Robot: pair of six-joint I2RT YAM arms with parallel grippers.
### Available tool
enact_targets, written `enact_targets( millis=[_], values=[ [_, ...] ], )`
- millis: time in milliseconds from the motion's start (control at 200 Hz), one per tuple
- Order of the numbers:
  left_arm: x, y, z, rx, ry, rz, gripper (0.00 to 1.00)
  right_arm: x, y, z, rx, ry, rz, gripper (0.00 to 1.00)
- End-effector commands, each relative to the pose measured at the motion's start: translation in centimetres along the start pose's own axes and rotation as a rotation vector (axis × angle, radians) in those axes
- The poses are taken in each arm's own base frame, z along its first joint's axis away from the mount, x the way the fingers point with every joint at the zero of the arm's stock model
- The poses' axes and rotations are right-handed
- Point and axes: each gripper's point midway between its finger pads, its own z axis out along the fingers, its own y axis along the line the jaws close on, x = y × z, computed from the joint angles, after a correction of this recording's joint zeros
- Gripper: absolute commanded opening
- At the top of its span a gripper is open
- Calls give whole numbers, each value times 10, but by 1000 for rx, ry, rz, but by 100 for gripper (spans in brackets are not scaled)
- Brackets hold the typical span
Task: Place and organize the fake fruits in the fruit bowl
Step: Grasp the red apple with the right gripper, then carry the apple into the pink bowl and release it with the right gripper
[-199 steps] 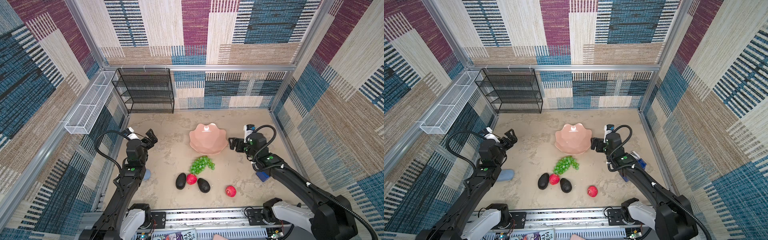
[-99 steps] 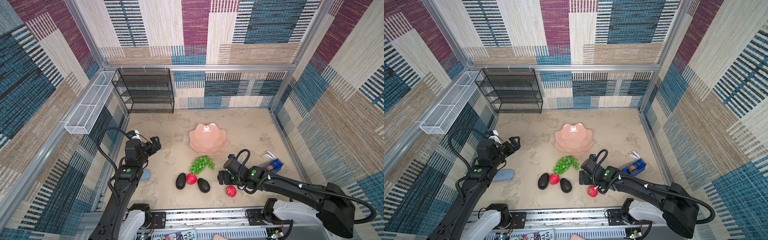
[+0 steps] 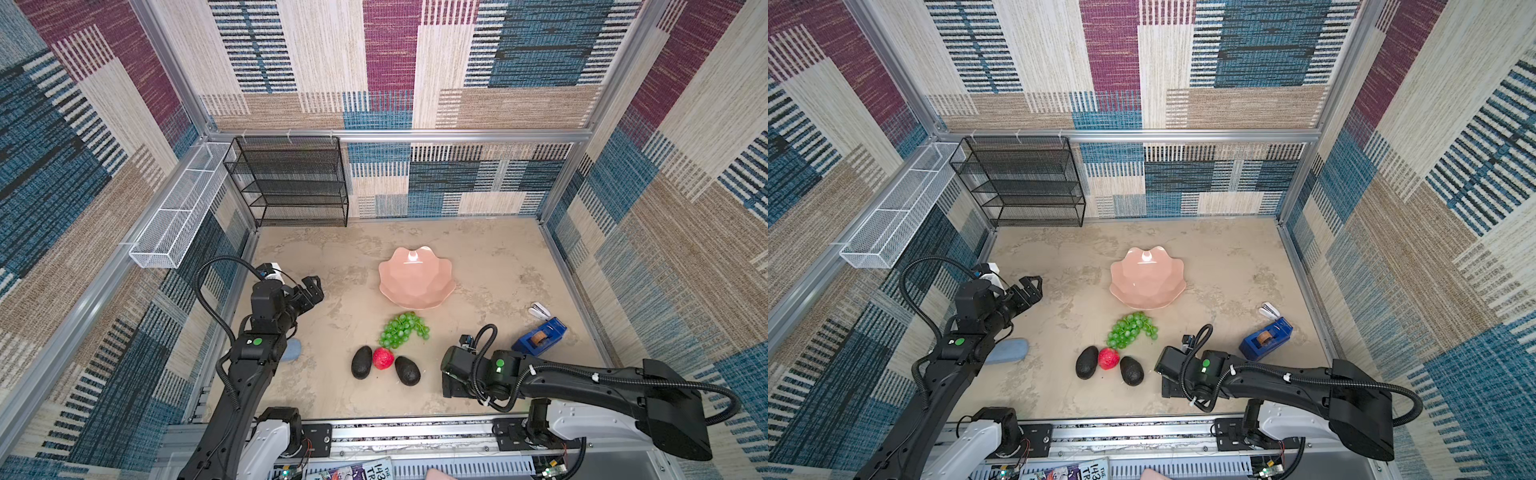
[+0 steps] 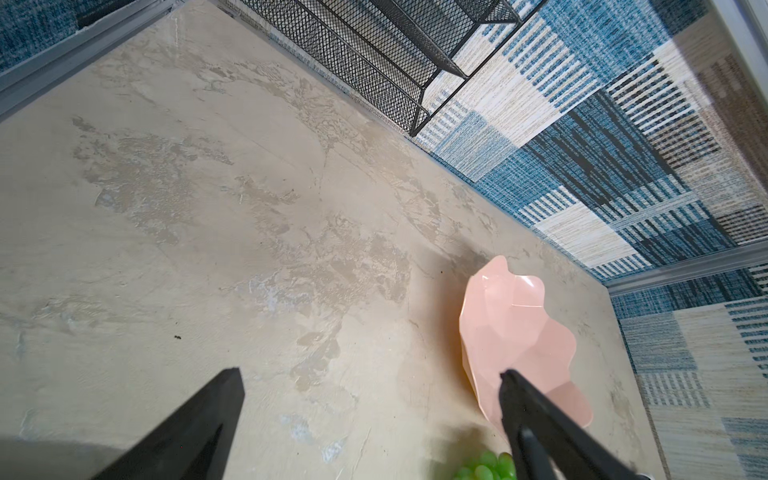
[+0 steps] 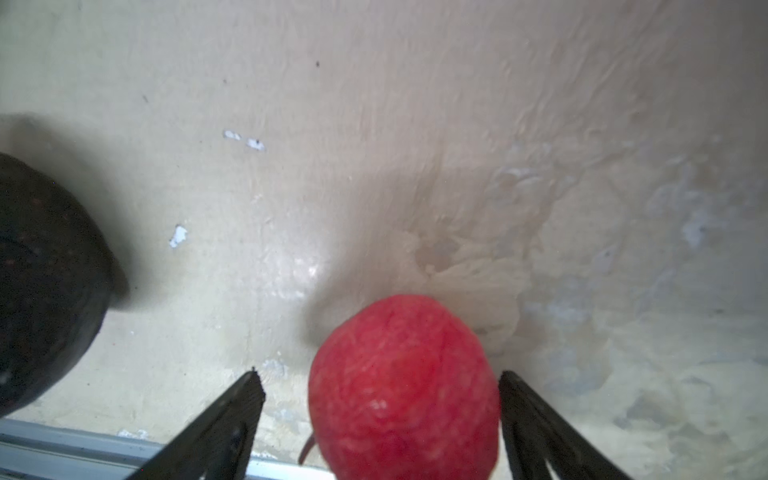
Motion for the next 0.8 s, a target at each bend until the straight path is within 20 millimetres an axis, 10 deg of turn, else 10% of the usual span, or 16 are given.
enact_targets(
  millis=[0, 436, 796],
  values=[
    [-2, -1, 1, 10, -12, 12, 99, -5, 6, 3, -15, -24, 57, 84],
    [1, 0, 1, 8, -6, 9, 99, -35, 9, -7, 15, -170, 45, 59],
    [11, 4, 0, 1, 30, -17, 99, -167, 52, -83, -96, -526, -31, 51]
  ],
)
